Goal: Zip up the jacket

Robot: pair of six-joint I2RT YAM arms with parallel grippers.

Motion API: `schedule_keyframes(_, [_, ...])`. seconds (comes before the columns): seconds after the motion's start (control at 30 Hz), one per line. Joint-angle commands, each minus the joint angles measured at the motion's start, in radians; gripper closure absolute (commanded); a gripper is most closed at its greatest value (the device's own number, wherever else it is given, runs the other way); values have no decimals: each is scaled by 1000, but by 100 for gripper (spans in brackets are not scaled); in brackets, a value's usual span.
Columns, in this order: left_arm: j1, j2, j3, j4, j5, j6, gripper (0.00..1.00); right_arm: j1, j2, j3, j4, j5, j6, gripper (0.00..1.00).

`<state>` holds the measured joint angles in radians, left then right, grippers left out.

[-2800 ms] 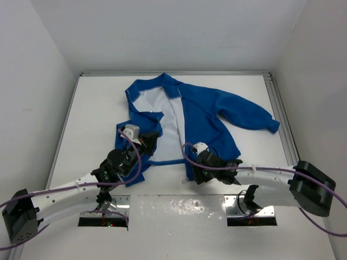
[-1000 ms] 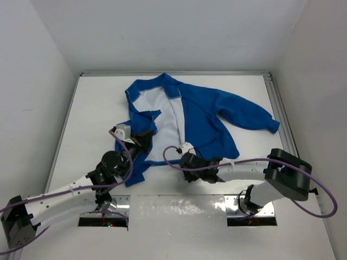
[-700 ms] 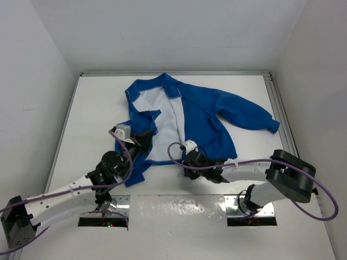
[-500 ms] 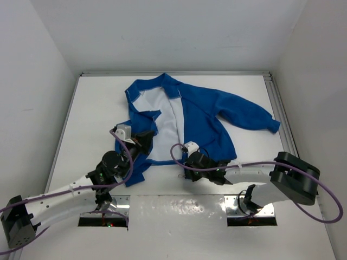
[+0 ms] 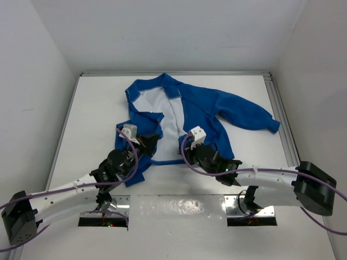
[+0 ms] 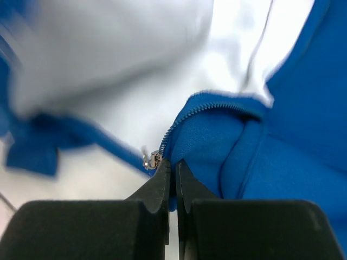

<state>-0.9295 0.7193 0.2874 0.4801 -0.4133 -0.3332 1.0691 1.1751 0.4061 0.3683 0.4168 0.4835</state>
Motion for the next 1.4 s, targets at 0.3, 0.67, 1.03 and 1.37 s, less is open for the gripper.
schedule_keyframes(0.3, [3, 52, 52, 66, 85, -55, 100, 6, -32, -147, 758, 93, -91, 100])
schedule_keyframes(0.67, [3, 25, -8, 182, 139, -61, 100, 6, -100, -129, 663, -16, 27, 100])
schedule_keyframes(1.03, [1, 45, -47, 276, 217, -7, 100, 8, -100, -72, 528, -18, 106, 100])
schedule_keyframes(1.37, [1, 69, -44, 285, 225, -4, 100, 11, -101, -76, 540, -32, 98, 100])
